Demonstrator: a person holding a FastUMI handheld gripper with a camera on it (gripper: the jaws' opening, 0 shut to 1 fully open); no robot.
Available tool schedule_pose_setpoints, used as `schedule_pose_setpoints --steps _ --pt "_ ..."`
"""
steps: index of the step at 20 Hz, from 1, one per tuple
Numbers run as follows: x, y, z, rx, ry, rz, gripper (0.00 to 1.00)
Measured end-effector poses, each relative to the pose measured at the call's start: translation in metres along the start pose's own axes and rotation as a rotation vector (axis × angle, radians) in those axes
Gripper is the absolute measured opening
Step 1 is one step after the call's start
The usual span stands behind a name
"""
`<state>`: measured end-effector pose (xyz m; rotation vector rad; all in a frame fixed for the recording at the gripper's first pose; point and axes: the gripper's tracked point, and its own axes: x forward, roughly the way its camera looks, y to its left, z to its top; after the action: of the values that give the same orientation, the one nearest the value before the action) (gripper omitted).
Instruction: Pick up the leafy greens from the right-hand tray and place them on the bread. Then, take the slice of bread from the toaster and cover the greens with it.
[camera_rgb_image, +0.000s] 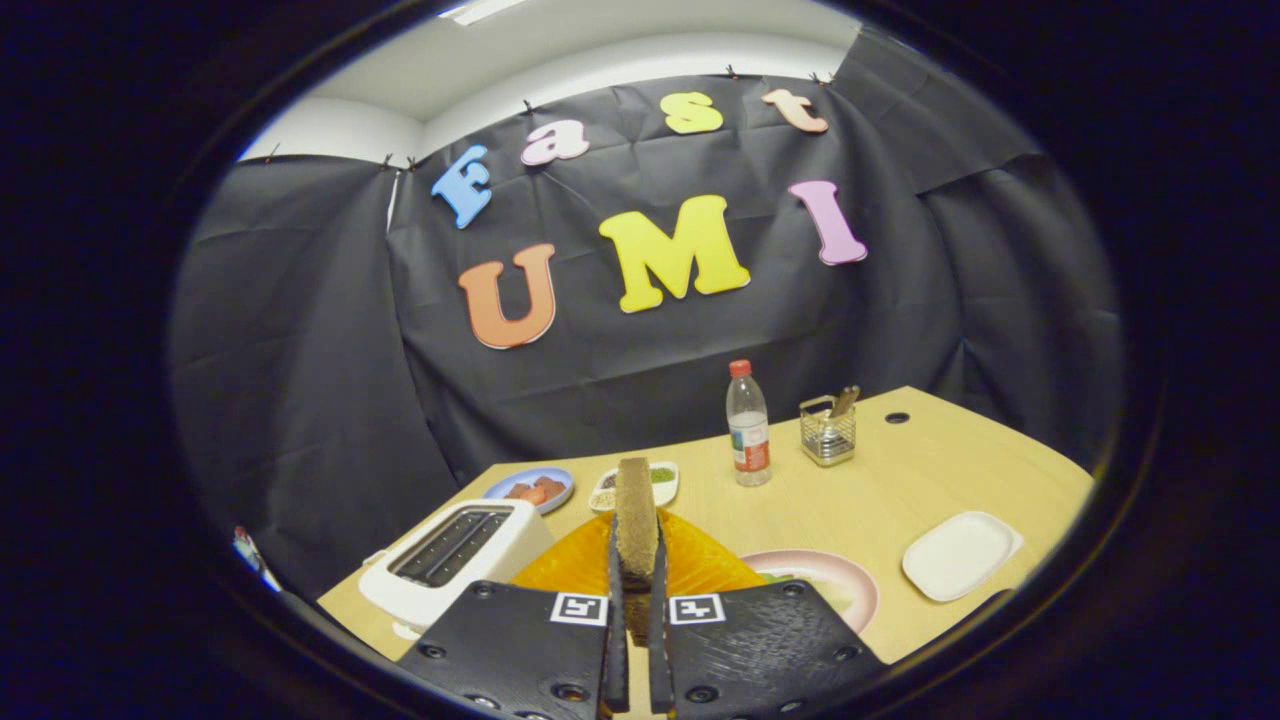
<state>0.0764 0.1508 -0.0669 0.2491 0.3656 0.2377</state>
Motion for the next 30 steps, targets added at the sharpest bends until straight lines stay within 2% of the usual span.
schedule_pose_setpoints --steps 6,11,14,19,23,24,25,26,29,30 --pt "0.015 -0.020 -0.042 0.006 0.083 -0.005 0.08" --pt "0.023 -0.033 -0.049 0.058 0.090 0.015 0.08" --pt "0.028 -0.039 -0.070 0.128 0.150 0.047 0.08" --pt "0.027 -0.076 -0.071 0.174 0.140 0.000 0.09" --pt "0.030 -0.096 -0.083 0.220 0.159 -0.002 0.10" --pt "0.031 -0.103 -0.086 0.227 0.165 -0.008 0.16" --pt "0.031 -0.106 -0.089 0.235 0.168 -0.010 0.16" --pt "0.032 -0.113 -0.093 0.243 0.172 -0.017 0.22" --pt "0.033 -0.125 -0.099 0.274 0.184 -0.027 0.26" --pt "0.032 -0.127 -0.100 0.278 0.185 -0.029 0.33"
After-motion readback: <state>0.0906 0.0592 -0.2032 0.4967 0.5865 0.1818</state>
